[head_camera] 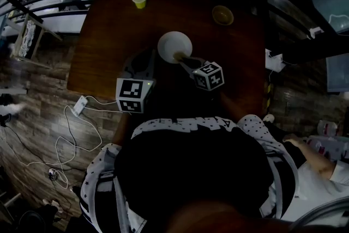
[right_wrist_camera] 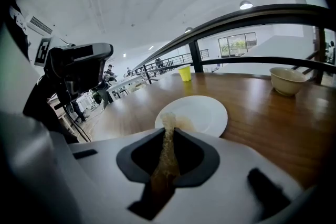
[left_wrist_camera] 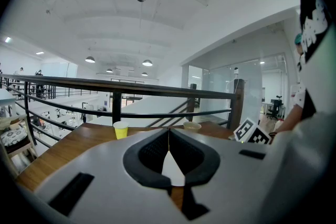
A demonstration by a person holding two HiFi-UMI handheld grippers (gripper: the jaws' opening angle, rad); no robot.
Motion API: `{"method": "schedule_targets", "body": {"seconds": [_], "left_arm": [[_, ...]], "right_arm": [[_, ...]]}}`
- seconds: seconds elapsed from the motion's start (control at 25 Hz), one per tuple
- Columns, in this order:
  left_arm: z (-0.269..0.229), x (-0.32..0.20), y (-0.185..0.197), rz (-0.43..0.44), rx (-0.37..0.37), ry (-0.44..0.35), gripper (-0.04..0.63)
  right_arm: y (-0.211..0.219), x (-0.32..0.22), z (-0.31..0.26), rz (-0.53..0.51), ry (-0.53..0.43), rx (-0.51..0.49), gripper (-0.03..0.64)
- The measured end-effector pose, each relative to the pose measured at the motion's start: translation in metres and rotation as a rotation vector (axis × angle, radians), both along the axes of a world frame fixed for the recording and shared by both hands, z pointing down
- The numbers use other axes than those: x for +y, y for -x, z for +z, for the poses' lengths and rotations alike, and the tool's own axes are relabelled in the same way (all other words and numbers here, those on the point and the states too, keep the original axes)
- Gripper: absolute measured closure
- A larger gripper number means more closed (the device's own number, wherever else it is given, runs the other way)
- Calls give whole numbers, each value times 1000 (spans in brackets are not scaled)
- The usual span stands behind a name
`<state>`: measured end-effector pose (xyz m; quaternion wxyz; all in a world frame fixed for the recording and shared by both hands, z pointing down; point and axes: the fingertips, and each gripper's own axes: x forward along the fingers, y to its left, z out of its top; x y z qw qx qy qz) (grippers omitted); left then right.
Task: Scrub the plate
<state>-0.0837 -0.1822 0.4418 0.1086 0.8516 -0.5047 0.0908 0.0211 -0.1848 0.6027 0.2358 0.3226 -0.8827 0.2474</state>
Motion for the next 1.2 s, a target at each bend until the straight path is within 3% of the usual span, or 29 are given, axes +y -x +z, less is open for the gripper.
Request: {"method": "schedule_targets", "body": {"seconds": [1.2], "left_arm": [[0, 2, -1, 1, 4, 4, 581]], "right_arm": [[1, 6, -2, -5, 21, -29, 566]]}}
